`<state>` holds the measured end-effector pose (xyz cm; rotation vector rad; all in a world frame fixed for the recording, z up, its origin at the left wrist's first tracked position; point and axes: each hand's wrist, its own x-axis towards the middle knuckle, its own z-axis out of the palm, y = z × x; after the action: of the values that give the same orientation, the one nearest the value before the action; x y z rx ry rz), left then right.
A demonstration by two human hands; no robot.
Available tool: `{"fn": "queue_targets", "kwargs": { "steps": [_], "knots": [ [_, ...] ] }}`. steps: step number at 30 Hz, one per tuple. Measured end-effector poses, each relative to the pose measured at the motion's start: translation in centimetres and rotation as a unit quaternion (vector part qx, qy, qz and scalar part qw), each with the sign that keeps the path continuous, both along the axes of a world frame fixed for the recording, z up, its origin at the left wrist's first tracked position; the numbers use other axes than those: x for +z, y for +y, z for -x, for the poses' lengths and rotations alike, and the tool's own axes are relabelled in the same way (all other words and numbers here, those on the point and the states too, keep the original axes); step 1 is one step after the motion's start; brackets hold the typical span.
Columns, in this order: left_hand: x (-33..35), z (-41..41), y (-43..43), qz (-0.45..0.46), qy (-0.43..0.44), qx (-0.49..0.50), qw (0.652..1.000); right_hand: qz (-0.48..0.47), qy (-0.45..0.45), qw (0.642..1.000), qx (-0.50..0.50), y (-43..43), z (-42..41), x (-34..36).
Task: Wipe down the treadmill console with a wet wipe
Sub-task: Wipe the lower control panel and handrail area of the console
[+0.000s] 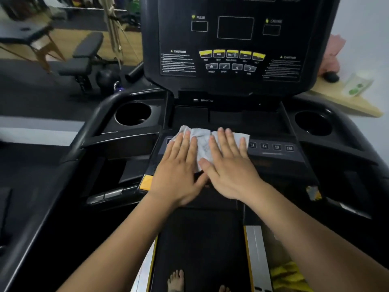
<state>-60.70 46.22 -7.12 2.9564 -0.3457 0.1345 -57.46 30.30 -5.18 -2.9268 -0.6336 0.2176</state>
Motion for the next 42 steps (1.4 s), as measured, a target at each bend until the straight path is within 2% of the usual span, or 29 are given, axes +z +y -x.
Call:
{"fn": "queue_targets", "kwargs": {
  "steps": [3, 8, 10, 12, 16, 19, 23, 26, 28, 30, 33, 35, 38, 40, 42],
  "knots": [
    [-0.8, 0.8, 2.9, 0.043, -0.019, 0.033, 0.998, 0.009, -0.016, 0.997, 0.068, 5.1, 0.0, 0.2],
    [-1.2, 2.7, 6.5, 0.232, 0.016, 0.099, 0.967, 0.002, -0.017, 0.989, 0.147, 10.2, 0.1, -0.1],
    [-1.1, 3.6, 7.0, 0.248, 0.010, 0.110, 0.963, -0.002, -0.019, 0.984, 0.175, 10.6, 0.8, -0.2],
    [-1.4, 4.6, 6.9, 0.222, 0.021, 0.107, 0.969, -0.008, -0.019, 0.981, 0.192, 9.6, 1.6, -0.4],
    [-2.5, 5.4, 3.8, 0.054, 0.005, 0.087, 0.995, 0.028, -0.031, 0.983, 0.176, 4.8, 2.5, -0.6],
    [-1.7, 3.0, -0.5, -0.009, -0.021, 0.033, 0.999, 0.045, -0.044, 0.991, 0.114, 0.3, 1.7, -0.3],
    [-0.5, -1.5, -7.3, -0.054, 0.016, -0.082, 0.995, 0.024, -0.032, 0.999, 0.006, -6.7, -0.2, -0.1],
    [-0.3, -3.3, -12.8, -0.098, 0.013, -0.150, 0.984, 0.011, -0.045, 0.997, -0.064, -11.9, -0.4, -0.6],
    [-0.2, -4.4, -16.1, -0.124, 0.002, -0.178, 0.976, -0.026, -0.013, 0.991, -0.128, -14.6, -0.4, -1.0],
    [0.4, -5.1, -18.7, -0.152, -0.003, -0.202, 0.967, -0.109, 0.026, 0.973, -0.200, -16.8, 0.0, -1.3],
    [0.6, -4.7, -20.5, -0.186, -0.009, -0.239, 0.953, -0.191, 0.045, 0.947, -0.253, -18.5, 1.9, -1.3],
    [-0.1, -3.6, -19.9, -0.172, -0.040, -0.274, 0.945, -0.206, 0.020, 0.944, -0.259, -18.7, 3.8, -1.9],
    [-1.0, -2.3, -17.8, -0.048, -0.089, -0.312, 0.945, -0.203, -0.074, 0.940, -0.266, -18.3, 6.4, -3.4],
    [-1.4, -2.1, -16.5, 0.014, -0.102, -0.333, 0.937, -0.179, -0.119, 0.942, -0.257, -17.5, 7.8, -4.4],
    [-1.1, -1.8, -15.3, 0.035, -0.090, -0.333, 0.938, -0.123, -0.146, 0.960, -0.206, -16.1, 8.6, -5.0]
  ]
}}
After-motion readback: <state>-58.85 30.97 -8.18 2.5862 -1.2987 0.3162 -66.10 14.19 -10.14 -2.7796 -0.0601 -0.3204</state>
